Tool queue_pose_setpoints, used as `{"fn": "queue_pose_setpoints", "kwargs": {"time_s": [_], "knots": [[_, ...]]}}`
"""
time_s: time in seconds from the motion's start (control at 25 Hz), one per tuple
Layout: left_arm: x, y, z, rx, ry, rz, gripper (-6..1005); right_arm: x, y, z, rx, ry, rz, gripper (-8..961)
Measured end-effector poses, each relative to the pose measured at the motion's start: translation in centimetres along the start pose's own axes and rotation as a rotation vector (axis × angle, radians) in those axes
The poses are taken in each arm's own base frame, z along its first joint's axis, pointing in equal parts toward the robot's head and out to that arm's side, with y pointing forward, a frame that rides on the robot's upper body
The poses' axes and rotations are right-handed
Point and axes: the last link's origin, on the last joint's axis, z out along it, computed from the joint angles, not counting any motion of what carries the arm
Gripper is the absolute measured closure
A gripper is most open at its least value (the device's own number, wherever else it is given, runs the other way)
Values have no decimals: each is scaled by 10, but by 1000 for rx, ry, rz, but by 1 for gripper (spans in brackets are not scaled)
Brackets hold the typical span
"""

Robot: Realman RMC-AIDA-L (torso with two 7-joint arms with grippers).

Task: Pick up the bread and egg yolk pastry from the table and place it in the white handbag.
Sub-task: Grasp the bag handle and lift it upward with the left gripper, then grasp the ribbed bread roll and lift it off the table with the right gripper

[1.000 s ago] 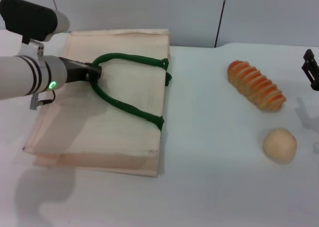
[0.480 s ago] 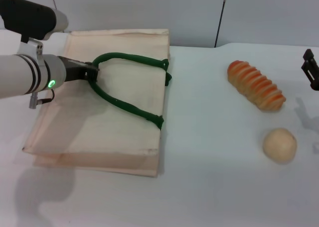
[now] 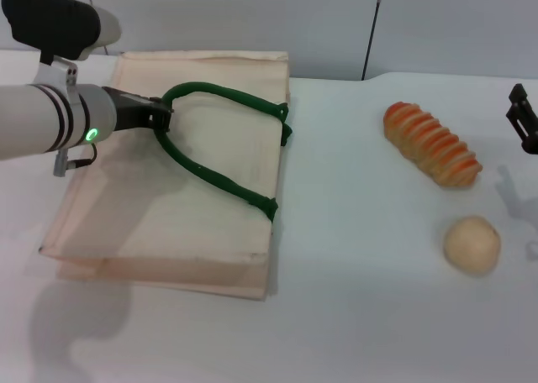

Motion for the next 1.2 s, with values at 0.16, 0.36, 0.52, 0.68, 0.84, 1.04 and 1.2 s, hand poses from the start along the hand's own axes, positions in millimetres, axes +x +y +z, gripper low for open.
{"fn": "queue_pose_setpoints", "kwargs": {"time_s": [0.16,0.36,0.52,0.68,0.84,1.04,1.2], "knots": [[3,1,-3,-4,13,5,891,1,0,-1,-1,2,-2,222],[4,2,-5,-4,19,7,891,1,0,-1,-1,4,-3,222],[7,2,-7,-6,27,13,891,1,0,-1,-1,4,-3,222],[16,4,-16,-9,60,24,891,1,0,-1,-4,3,-2,222],[23,6,-24,-16,84,35,891,1,2,-1,-14,6,-5,222],[32,10,-38,-27,116,55,891,2,6,-1,-36,10,-13,222],[38,11,-48,-29,142,65,891,2,6,-1,-36,11,-13,222]]}}
